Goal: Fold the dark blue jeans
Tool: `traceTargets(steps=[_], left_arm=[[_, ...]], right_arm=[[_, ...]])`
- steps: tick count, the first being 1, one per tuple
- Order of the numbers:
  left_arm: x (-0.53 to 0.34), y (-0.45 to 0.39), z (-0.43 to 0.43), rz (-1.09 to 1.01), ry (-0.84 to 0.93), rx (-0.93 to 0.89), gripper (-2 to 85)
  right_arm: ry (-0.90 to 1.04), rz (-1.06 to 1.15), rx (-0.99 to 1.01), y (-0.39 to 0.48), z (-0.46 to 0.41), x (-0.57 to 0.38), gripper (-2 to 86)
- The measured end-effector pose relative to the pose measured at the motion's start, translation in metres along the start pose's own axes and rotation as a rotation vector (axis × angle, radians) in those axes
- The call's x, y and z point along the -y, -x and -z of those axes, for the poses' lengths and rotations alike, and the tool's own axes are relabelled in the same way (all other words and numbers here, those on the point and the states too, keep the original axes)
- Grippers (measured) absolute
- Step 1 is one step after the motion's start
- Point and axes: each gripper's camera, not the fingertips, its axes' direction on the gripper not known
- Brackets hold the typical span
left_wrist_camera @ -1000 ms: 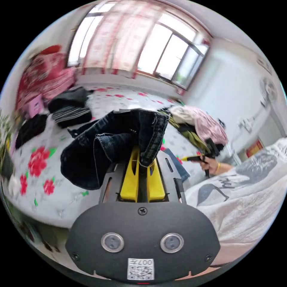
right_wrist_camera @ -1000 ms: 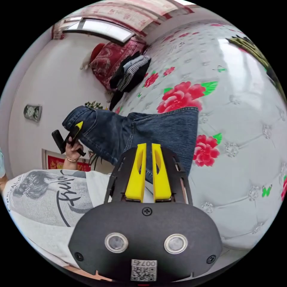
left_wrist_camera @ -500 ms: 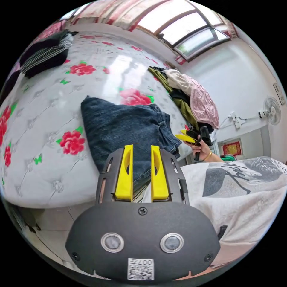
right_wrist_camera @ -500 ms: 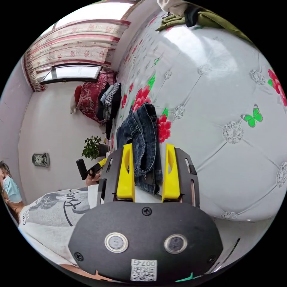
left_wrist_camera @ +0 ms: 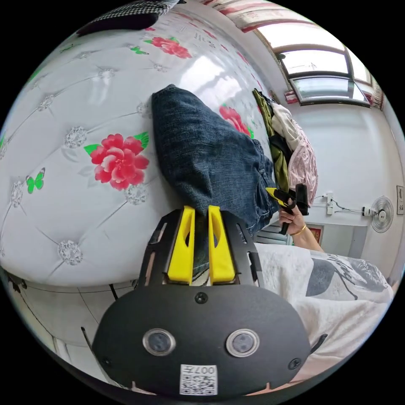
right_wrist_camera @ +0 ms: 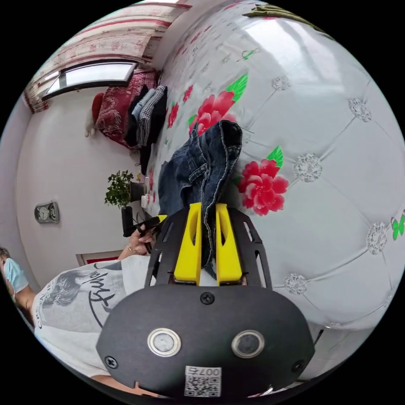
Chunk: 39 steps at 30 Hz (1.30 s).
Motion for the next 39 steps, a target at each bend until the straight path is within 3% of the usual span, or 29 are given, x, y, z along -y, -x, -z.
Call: traceTargets(steps=[2,6,16,21,23,25,28,30,35,39], left_arm=[[0.005,0.004,0.015,-0.017,-0.049,-0.083,4.8],[0.042,0.004,0.075,-0.103,-0.174,-0.21,4.4],[0.181,0.021,0.316,-0.313,-0.477,-0.075,4.4],[0.251,0.045,0.436,-0.243,-0.698,0.197,5.8],[0.258,0.072,0.442,-0.118,-0.765,0.34,5.9],[0.247,0.119,0.41,0.007,-0.781,0.47,5.6],[0.216,0.166,0.339,0.025,-0.713,0.437,5.9],[0.173,0.194,0.247,0.054,-0.558,0.443,6.1],[0.07,0.174,0.085,0.039,-0.224,0.545,6.2],[0.016,0.118,-0.005,-0.053,-0.015,0.638,4.8]], right_arm=[[-0.029,0.021,0.119,0.01,0.014,0.008,5.3],[-0.042,0.119,0.131,0.055,0.024,0.036,4.8],[-0.138,0.48,0.25,0.291,-0.004,0.22,4.9],[-0.226,0.552,0.238,0.409,-0.061,0.321,5.5],[-0.296,0.541,0.085,0.435,-0.101,0.354,5.7],[-0.268,0.551,0.002,0.429,-0.139,0.365,5.9],[-0.146,0.536,-0.14,0.374,-0.203,0.349,6.3],[-0.041,0.504,-0.269,0.318,-0.237,0.32,6.6],[0.316,0.383,-0.678,0.154,-0.261,0.178,7.4],[0.419,0.418,-0.873,0.113,-0.234,0.088,8.1]])
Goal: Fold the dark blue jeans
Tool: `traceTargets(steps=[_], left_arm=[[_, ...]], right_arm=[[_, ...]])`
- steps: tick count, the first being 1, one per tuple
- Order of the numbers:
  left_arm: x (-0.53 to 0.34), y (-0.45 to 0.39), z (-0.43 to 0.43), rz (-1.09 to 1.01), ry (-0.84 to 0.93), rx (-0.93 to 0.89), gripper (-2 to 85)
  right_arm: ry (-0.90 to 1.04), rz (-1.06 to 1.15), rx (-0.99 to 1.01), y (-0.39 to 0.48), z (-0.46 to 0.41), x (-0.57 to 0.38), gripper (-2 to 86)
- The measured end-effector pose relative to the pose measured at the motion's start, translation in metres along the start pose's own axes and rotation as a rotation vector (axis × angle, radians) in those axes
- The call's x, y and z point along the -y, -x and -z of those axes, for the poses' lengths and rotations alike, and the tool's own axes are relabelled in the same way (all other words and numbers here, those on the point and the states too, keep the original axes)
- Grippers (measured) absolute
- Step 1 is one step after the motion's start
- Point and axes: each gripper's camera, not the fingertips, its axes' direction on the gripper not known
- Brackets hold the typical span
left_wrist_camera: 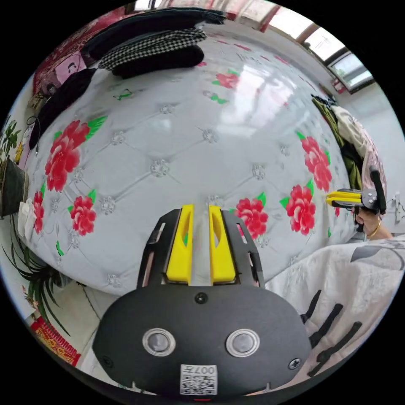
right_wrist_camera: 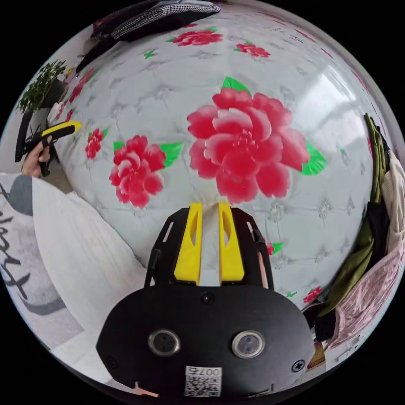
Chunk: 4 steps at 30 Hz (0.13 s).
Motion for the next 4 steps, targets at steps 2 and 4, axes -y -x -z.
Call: traceTargets(steps=[2,4], left_arm=[[-0.006,-0.04,-0.011,-0.068,0.049,0.04,0.9],[-0.006,-0.09,-0.03,-0.16,0.097,0.089,-0.4]], right_arm=[[-0.039,0.054,-0.002,0.011,-0.01,-0.035,8.8],[-0.136,0.049,-0.001,0.022,-0.014,-0.047,9.2]])
